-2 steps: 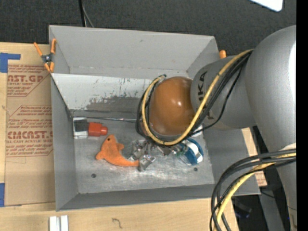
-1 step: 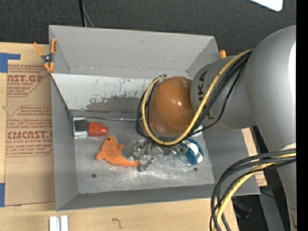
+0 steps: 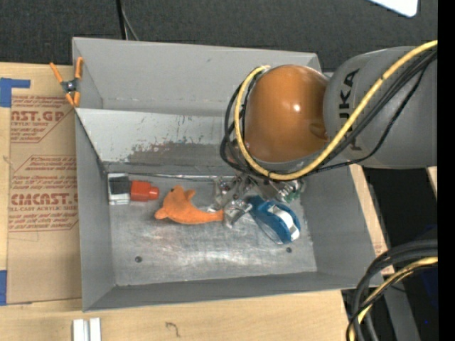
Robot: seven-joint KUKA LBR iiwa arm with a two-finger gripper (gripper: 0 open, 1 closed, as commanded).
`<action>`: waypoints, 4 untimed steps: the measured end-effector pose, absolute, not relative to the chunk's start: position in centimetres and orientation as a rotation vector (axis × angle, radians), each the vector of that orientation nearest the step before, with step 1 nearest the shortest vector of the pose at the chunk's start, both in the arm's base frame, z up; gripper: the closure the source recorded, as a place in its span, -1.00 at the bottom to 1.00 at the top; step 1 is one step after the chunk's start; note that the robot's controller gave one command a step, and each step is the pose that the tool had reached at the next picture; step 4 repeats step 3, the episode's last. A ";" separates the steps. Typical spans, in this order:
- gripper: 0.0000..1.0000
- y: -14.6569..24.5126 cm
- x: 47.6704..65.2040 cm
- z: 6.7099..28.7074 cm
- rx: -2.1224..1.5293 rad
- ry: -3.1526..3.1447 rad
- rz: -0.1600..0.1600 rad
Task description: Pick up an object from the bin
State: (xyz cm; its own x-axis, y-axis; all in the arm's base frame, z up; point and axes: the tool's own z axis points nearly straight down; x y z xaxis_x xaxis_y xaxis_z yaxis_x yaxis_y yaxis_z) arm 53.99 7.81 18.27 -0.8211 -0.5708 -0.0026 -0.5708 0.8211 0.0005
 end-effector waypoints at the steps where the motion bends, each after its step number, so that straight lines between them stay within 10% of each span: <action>1: 1.00 7.8 54.0 18.3 -0.939 2.996 0.003; 2: 1.00 7.8 54.0 18.3 -0.939 2.995 0.003; 3: 1.00 8.0 53.3 26.1 -0.957 2.989 0.002; 4: 1.00 8.0 53.3 26.1 -0.957 2.989 0.002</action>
Offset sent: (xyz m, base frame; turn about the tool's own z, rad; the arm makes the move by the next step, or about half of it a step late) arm 0.0000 0.0000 0.0000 0.0000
